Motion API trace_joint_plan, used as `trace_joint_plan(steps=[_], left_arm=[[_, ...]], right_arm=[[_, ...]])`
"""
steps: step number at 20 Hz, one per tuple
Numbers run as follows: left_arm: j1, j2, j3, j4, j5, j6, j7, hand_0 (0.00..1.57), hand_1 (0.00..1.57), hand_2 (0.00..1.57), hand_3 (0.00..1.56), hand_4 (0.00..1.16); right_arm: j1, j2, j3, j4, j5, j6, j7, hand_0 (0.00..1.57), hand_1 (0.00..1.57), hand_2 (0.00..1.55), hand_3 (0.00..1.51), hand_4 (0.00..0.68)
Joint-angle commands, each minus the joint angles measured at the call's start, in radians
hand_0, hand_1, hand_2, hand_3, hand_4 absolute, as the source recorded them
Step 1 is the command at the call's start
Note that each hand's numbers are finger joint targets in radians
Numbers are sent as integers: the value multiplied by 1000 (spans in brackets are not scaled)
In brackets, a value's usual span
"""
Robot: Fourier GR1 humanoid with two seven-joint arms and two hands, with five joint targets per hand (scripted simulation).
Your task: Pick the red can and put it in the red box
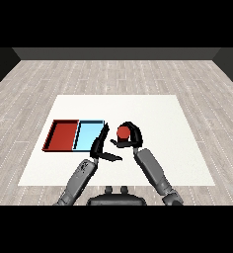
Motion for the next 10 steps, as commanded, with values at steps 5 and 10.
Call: trace_joint_plan(steps=[5, 10], left_arm=[[-46, 0, -29, 21, 3, 29, 42, 0, 0, 0, 0, 0], [-97, 0, 25, 125, 19, -2, 28, 0, 0, 0, 0, 0]], right_arm=[[-13, 1, 91, -31, -37, -56, 6, 1410, 1410, 1432, 1406, 613], [-102, 1, 154, -5, -88, -106, 10, 1431, 1431, 1435, 1401, 615]])
